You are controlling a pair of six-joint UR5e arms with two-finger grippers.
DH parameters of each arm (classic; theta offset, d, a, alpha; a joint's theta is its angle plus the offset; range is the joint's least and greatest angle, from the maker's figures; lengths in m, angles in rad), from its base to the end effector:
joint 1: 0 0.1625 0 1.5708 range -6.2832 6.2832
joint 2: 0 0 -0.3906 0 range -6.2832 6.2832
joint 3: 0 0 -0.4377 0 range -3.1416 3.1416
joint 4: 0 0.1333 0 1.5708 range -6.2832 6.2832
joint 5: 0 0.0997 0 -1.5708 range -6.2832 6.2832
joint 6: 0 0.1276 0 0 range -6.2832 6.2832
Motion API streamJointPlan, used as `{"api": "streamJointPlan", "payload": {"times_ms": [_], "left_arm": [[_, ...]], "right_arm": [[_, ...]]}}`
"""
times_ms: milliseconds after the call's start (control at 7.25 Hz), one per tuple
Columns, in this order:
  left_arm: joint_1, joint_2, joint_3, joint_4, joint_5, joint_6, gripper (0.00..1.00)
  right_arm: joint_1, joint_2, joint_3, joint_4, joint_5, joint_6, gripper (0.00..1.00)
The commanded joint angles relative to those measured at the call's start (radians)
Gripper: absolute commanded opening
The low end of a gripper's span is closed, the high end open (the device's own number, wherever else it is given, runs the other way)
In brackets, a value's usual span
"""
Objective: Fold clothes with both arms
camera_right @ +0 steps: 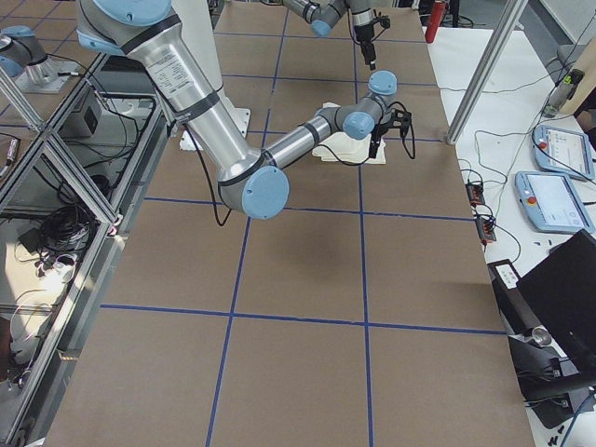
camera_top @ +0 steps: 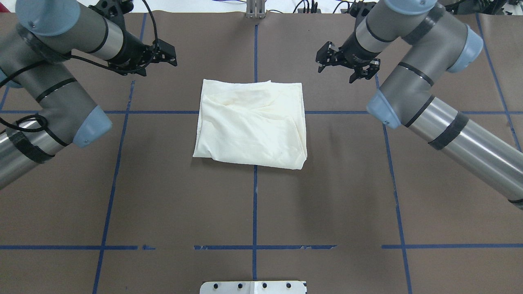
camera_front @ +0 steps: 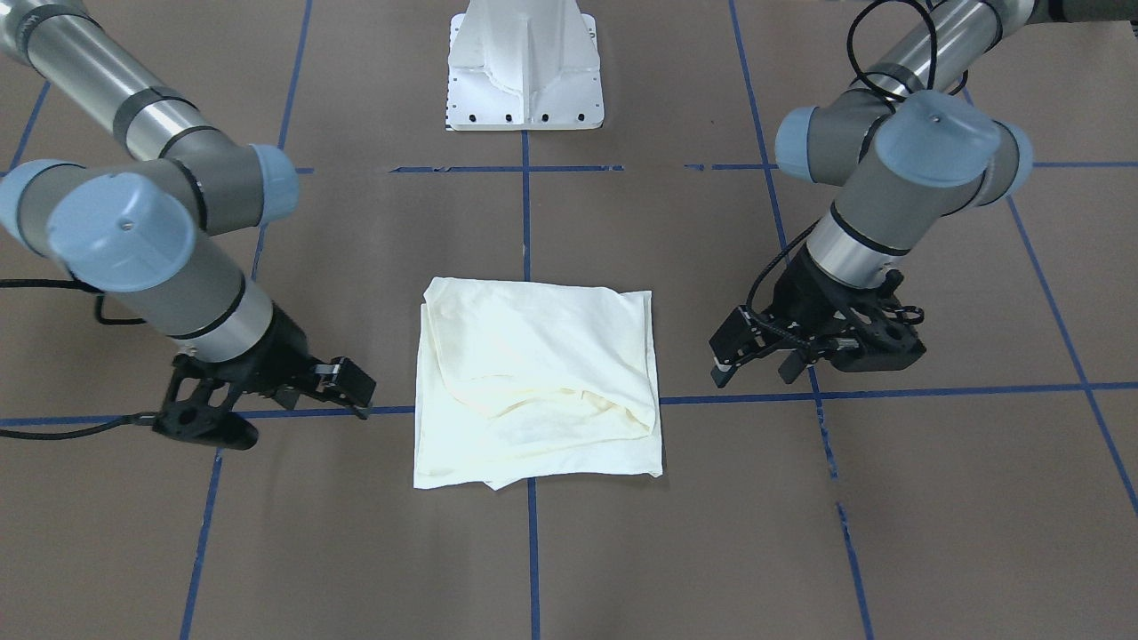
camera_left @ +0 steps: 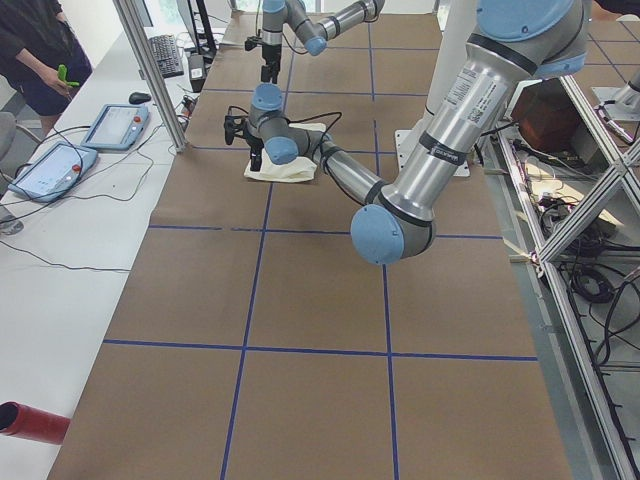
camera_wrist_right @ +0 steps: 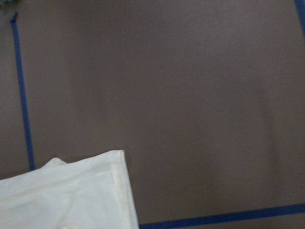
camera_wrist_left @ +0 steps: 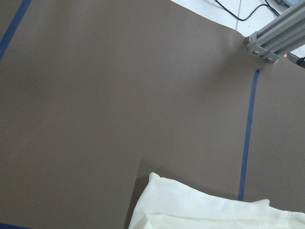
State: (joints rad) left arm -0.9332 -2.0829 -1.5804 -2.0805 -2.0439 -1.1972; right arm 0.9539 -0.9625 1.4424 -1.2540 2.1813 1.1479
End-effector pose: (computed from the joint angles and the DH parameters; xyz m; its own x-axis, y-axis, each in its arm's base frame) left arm 0.3679 -0.6229 0.2577 0.4608 -0.0762 -0.8842 0.3377 0.9364 0.0953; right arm -0.3882 -0.6514 0.2828 0.5458 0.1882 0.8165 -0.2272 0.9712 -0.0720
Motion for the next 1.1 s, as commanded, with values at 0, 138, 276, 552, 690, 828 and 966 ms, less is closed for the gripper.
{"api": "streamJointPlan", "payload": {"times_ms": [0,138,276,552,690,828,966], "left_arm": [[-0.126,0.164,-0.059,0.006,-0.004,0.284,1.00],[-0.207,0.247,-0.076,0.008,-0.022,0.436,1.00],[-0.320,0.311,-0.075,0.052,-0.059,0.649,1.00],[-0.534,0.337,-0.070,0.275,-0.062,1.132,1.00],[-0.603,0.340,-0.064,0.342,-0.062,1.303,1.00],[-0.672,0.421,-0.061,0.342,-0.088,1.387,1.00],[-0.688,0.517,-0.070,0.333,-0.190,1.395,1.00]], "right_arm": [[0.133,-0.120,0.013,-0.069,0.011,-0.364,1.00],[0.196,-0.174,0.012,-0.115,0.011,-0.534,1.00],[0.276,-0.243,0.010,-0.161,0.012,-0.724,1.00],[0.440,-0.365,0.010,-0.230,0.110,-1.012,1.00],[0.527,-0.430,0.015,-0.248,0.148,-1.136,1.00],[0.595,-0.488,0.016,-0.248,0.188,-1.248,1.00],[0.671,-0.540,0.033,-0.275,0.210,-1.304,1.00]]}}
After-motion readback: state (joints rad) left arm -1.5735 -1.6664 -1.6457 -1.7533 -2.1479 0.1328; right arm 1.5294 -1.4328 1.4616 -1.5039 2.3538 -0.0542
